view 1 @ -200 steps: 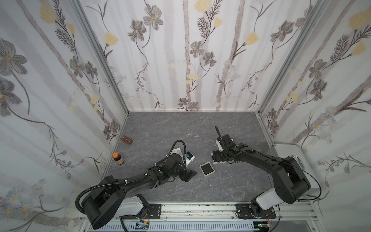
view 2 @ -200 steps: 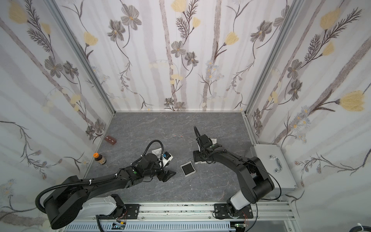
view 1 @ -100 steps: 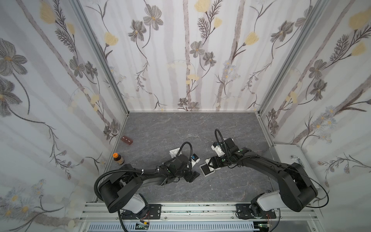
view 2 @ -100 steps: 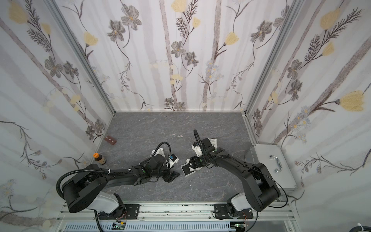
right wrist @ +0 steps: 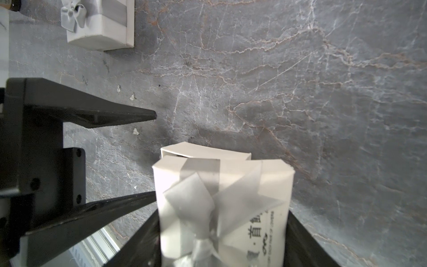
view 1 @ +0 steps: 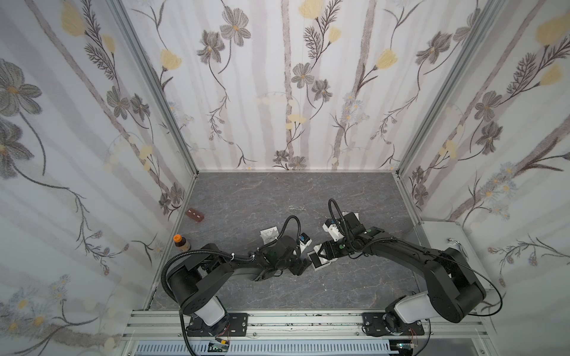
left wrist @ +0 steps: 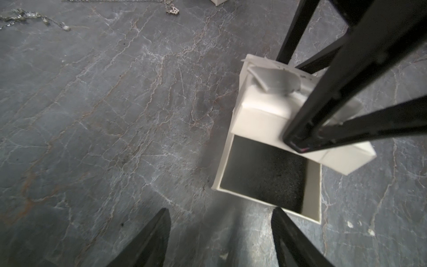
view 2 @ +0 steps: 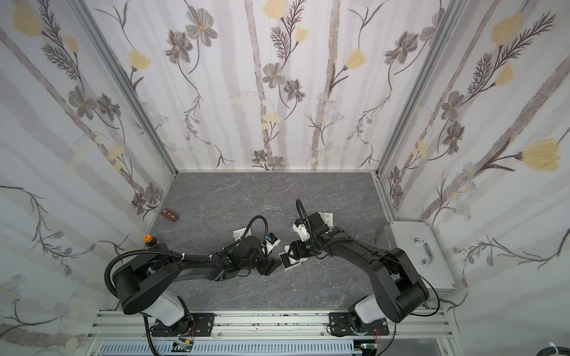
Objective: Take the necklace out of the lift-off lid jewelry box
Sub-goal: Adjust the jewelry box at the center of the board.
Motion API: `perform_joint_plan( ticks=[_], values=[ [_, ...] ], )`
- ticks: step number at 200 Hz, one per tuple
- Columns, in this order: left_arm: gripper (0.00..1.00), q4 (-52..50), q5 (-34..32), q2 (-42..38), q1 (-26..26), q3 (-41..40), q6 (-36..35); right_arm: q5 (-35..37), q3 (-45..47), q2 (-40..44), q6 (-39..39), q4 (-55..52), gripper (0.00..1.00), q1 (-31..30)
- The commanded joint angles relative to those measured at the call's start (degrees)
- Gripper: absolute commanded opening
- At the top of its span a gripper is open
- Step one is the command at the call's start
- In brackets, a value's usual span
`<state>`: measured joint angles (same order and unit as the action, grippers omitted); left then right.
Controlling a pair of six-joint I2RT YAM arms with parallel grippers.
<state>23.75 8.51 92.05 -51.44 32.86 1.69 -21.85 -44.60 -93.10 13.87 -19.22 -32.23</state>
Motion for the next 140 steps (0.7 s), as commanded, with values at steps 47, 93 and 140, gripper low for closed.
perform_joint_plan(
  ticks=[47, 93, 140],
  values=[
    [0.70, 1.9, -1.8, 1.3, -0.2, 0.8, 1.1, -1.7, 0.4, -0.7, 1.9, 3.9, 0.69, -1.2],
    [0.71, 2.0, -1.7, 1.4, -0.7, 0.7, 1.4, -0.6, 1.1, 0.4, 4.8, 4.0, 0.69, -1.2],
    [0.70, 2.9, -1.1, 1.6, -1.1, 0.5, 1.6, 2.6, 4.2, 6.2, 10.0, 6.0, 0.69, -1.3]
  ],
)
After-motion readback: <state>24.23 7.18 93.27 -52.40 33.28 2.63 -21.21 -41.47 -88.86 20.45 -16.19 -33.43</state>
